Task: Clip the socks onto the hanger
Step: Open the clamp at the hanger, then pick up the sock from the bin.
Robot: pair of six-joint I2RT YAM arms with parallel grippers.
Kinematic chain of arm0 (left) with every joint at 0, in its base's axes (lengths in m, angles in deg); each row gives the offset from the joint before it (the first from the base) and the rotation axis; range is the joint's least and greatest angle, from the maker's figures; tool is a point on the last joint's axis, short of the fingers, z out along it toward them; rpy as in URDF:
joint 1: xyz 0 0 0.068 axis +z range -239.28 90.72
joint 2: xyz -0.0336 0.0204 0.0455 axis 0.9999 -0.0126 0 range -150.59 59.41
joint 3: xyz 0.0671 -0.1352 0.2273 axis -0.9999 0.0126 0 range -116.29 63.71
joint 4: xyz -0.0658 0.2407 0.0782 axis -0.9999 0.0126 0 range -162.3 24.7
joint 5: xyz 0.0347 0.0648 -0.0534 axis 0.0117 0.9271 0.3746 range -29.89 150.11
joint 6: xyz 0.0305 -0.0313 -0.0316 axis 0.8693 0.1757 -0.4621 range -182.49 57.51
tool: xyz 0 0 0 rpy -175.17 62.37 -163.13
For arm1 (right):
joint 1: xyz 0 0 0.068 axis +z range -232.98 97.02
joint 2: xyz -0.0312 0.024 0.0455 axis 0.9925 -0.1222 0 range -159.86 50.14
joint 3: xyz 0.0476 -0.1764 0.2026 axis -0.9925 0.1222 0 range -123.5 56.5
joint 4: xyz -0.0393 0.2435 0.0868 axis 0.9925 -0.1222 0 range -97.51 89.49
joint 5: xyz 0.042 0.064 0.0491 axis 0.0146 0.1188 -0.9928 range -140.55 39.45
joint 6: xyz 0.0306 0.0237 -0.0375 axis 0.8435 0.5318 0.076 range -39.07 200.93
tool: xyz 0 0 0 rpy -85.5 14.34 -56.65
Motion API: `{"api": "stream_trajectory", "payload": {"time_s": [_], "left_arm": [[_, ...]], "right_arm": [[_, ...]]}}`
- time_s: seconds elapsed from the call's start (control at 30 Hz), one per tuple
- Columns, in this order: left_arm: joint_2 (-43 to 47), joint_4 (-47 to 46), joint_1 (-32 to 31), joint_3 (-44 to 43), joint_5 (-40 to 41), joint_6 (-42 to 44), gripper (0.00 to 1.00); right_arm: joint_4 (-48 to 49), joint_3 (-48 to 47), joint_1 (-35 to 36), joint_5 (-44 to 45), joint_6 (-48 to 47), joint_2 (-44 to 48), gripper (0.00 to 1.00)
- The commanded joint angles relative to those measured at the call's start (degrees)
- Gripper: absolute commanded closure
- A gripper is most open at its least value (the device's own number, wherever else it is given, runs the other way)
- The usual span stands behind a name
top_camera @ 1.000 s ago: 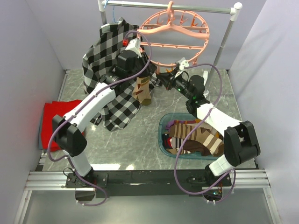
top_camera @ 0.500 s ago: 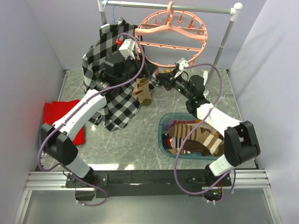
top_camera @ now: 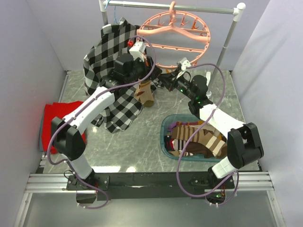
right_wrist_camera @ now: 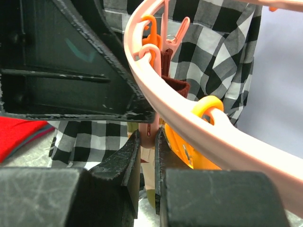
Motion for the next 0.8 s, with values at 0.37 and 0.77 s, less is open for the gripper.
{"api": "stream_trajectory", "payload": {"time_s": [0.37,0.77], "left_arm": [[-3.2,-1.0,-1.3,-7.9,3.2,-0.2,0.51],[-1.5,1.0,-1.3,-6.3,6.7,0.2,0.79]], "right_arm": [[-0.2,-2.8,-0.2,-1.0,-0.8,-1.2,1.00],[-10.6,0.6,-0.1,5.7,-1.6,4.8,0.48]]}}
